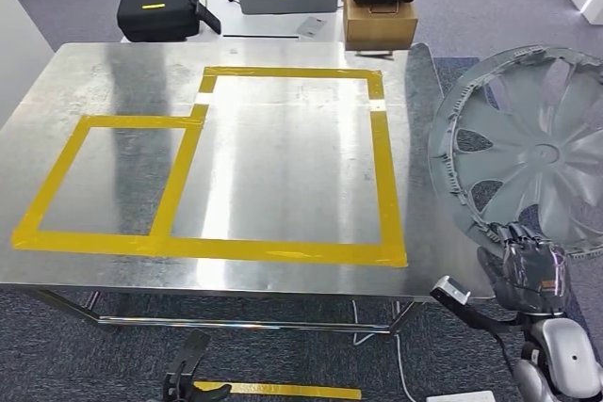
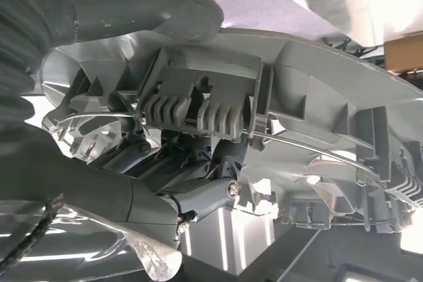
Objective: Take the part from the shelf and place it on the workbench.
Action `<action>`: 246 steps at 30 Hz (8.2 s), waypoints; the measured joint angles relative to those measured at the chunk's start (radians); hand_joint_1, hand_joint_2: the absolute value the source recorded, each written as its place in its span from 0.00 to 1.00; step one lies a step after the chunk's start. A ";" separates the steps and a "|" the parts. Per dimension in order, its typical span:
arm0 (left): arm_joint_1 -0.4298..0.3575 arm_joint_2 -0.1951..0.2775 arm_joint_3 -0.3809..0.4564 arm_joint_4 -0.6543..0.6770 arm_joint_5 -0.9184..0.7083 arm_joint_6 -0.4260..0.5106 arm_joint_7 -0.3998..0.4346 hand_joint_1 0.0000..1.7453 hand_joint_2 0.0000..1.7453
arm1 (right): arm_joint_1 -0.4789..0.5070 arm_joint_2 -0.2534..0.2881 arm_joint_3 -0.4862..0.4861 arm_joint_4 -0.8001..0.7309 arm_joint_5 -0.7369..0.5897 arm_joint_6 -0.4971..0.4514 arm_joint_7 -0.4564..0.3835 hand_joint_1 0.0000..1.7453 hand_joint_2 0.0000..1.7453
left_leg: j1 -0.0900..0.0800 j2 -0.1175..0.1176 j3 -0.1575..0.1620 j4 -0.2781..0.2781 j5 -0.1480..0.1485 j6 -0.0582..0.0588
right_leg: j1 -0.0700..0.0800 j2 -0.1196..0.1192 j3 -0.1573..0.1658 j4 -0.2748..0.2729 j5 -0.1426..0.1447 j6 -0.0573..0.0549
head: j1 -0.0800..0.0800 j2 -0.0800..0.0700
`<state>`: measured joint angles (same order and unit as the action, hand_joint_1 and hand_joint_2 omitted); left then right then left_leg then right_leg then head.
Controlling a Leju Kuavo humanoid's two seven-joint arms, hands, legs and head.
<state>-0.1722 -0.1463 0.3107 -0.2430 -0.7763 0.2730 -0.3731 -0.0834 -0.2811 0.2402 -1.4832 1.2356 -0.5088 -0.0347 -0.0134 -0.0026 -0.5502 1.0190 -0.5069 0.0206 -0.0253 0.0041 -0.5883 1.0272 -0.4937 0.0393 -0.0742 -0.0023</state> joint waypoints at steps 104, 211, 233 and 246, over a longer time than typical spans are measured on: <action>0.029 -0.023 -0.099 0.000 -0.031 0.004 -0.117 0.00 1.00 | -0.668 0.447 0.628 0.829 -0.054 0.050 -0.084 1.00 1.00 | 0.000 -0.001 -0.002 0.000 0.000 0.000 | 0.000 -0.001 -0.001 0.000 0.000 0.000 | 0.000 0.000; 0.013 -0.035 -0.076 0.001 0.031 0.110 -0.082 0.00 0.00 | -0.499 -0.285 0.431 0.283 0.020 0.161 0.089 0.00 1.00 | 0.000 -0.010 -0.002 0.005 0.000 0.002 | 0.000 -0.011 0.004 -0.005 0.001 0.003 | 0.000 0.000; 0.074 -0.016 0.068 0.002 0.151 0.182 -0.148 0.00 0.00 | 0.308 0.127 -1.250 0.003 0.238 0.049 -0.638 0.00 1.00 | 0.002 -0.013 0.003 0.002 -0.009 0.008 | 0.003 -0.012 0.014 -0.012 -0.007 0.008 | 0.000 0.000; 0.073 -0.014 0.077 0.002 0.149 0.184 -0.148 0.00 0.00 | 0.249 0.266 -1.498 0.029 0.263 0.050 -0.660 0.00 1.00 | 0.001 -0.009 0.005 0.002 -0.009 0.008 | 0.002 -0.007 0.015 -0.012 -0.006 0.008 | 0.000 0.000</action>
<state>-0.0993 -0.1605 0.3875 -0.2415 -0.6271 0.4574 -0.5211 0.1654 -0.0148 -1.2580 -1.4541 1.4985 -0.4588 -0.6947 -0.0119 -0.0113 -0.5452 1.0210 -0.5158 0.0287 -0.0229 -0.0033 -0.5734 1.0152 -0.4996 0.0472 -0.0740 -0.0023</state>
